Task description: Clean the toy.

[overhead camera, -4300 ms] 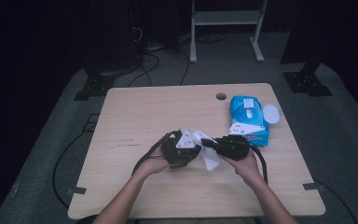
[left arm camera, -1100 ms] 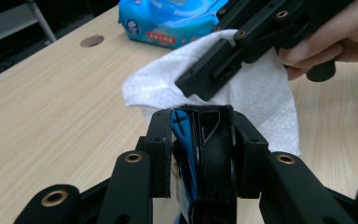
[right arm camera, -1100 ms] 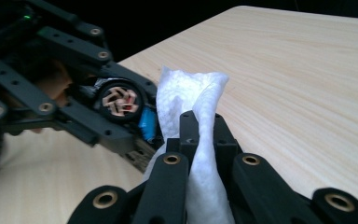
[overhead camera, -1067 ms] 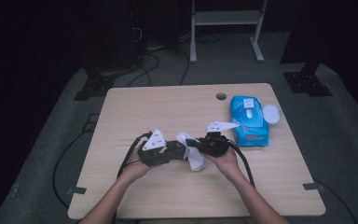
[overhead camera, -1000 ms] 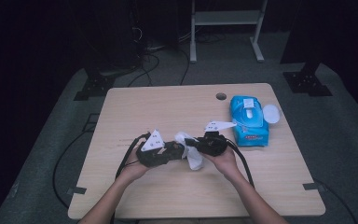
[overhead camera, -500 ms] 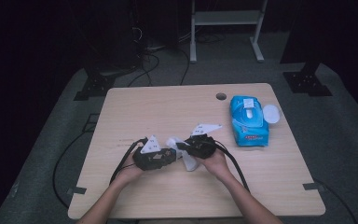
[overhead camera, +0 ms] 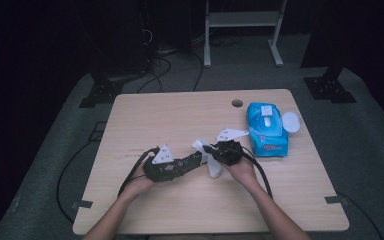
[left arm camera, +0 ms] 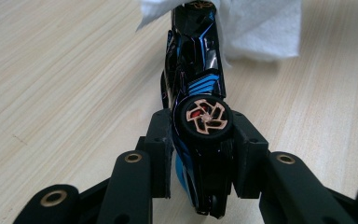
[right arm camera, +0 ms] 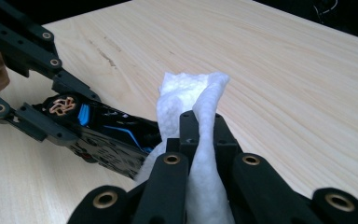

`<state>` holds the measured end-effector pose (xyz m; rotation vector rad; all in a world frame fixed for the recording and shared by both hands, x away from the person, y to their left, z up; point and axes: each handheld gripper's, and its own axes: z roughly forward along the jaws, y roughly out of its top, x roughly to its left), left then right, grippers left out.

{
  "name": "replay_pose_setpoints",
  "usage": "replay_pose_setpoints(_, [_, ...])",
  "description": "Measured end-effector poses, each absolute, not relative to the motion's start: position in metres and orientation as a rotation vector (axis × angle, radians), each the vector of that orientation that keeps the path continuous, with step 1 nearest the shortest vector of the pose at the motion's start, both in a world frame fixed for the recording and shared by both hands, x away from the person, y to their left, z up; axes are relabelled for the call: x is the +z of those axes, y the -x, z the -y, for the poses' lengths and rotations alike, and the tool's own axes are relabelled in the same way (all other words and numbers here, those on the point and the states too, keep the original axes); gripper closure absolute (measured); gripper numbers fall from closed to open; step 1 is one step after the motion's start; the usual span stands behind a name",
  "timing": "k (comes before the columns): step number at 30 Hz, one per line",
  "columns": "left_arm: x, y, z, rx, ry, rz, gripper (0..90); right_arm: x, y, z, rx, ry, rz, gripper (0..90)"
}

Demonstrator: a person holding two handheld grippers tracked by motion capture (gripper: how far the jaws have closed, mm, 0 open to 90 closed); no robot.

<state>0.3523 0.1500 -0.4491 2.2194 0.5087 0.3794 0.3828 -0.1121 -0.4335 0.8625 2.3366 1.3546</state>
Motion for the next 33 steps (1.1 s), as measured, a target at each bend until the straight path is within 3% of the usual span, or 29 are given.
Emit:
replay_pose_setpoints(6, [-0.447, -0.358, -0.137, 0.367, -2.266, -0.498, 55.0, -0.435, -0.380, 0.112, 1.363, -0.858, -2.335, 86.3])
replay_pose_setpoints(12, [-0.448, -0.371, -0.126, 0.339, -2.301, -0.529, 51.6, -0.435, -0.376, 0.099, 1.418, -0.830, -2.368, 86.3])
replay_pose_setpoints(18, [-0.451, -0.374, -0.127, 0.352, -2.309, -0.536, 57.1, -0.437, -0.373, 0.089, 1.460, -0.773, -2.406, 86.3])
replay_pose_setpoints(28, [-0.448, -0.375, -0.136, 0.333, -2.339, -0.512, 56.6, -0.438, -0.380, 0.128, 1.425, -0.902, -2.337, 86.2])
replay_pose_setpoints(31, [-0.444, -0.377, -0.128, 0.347, -2.355, -0.525, 44.7, -0.438, -0.379, 0.130, 1.429, -0.893, -2.336, 86.2])
replay_pose_setpoints(33, [-0.442, -0.378, -0.121, 0.361, -2.371, -0.509, 42.8, -0.437, -0.378, 0.130, 1.436, -0.891, -2.334, 86.3])
